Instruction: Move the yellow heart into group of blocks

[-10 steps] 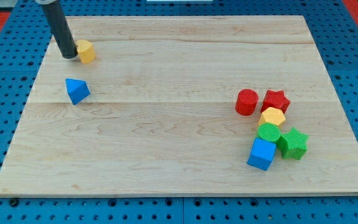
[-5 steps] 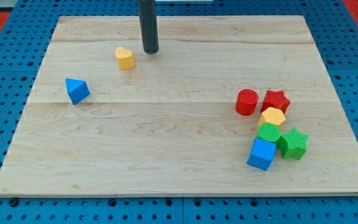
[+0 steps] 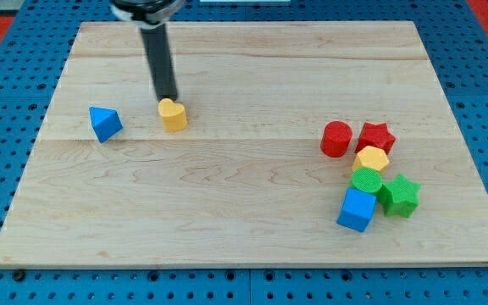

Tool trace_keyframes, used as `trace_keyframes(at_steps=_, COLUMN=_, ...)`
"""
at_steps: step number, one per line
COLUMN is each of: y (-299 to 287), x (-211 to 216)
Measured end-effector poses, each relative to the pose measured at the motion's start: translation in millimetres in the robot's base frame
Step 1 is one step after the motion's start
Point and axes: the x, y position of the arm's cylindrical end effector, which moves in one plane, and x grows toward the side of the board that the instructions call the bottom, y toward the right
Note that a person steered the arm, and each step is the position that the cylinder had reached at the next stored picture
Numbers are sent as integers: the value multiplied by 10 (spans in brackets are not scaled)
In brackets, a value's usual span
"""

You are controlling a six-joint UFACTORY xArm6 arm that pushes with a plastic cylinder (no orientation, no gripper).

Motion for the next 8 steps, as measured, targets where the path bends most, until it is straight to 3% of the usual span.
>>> trace_keyframes(at_steps=1, y=268, x=325)
trace_keyframes(at_steps=3, y=2332, x=1070)
trace_keyframes(at_steps=6, y=325, x=1073)
trace_keyframes(at_steps=7, y=475, x=1201)
trace_keyframes(at_steps=8, y=1205, x=1292)
